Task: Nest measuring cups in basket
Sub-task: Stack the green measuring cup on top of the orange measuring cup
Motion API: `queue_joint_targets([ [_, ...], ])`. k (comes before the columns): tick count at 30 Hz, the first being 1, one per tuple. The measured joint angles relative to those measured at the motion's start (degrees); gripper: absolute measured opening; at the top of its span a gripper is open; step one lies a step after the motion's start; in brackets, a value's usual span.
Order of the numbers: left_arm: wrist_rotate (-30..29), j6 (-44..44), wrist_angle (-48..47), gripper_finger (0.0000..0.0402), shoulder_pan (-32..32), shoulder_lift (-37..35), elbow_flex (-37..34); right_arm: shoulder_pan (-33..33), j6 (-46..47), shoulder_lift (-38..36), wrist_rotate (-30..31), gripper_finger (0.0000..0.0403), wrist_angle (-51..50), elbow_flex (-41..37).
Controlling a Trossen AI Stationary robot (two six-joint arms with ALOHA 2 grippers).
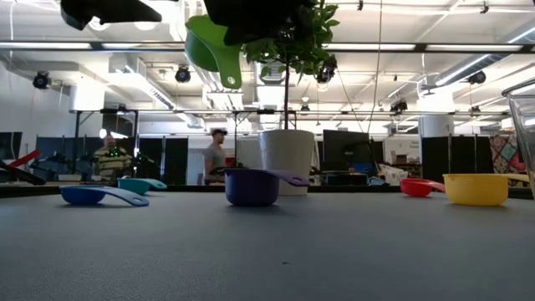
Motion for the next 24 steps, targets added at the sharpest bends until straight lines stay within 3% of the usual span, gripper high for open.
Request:
queue_joint_targets([
  [24,4.51,6.33,9.67,0.0252,6.63,1.41,0.00,0.00,0.13,0.00,-0.22,0.0009,-0.01,0.00],
])
